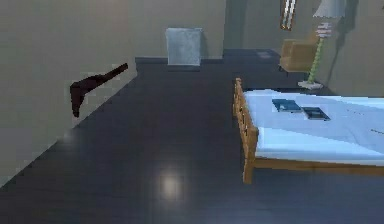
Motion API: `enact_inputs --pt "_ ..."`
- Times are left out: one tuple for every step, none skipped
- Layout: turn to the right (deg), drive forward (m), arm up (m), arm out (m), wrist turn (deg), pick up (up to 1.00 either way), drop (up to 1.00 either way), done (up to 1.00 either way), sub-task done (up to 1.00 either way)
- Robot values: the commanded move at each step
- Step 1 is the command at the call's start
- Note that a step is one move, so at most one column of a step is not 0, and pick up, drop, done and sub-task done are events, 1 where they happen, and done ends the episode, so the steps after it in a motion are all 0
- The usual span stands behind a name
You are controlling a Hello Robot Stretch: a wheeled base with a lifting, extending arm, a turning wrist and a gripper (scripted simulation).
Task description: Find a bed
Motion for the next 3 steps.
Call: enact_inputs --pt "0.0 0.85 0.0 0.0 0.0 0.0 0.0 0.0 0.0" --pt "45.0 0.0 0.0 0.0 0.0 0.0 0.0 0.0 0.0" --pt "0.0 0.0 0.0 0.0 0.0 0.0 0.0 1.0 0.0"
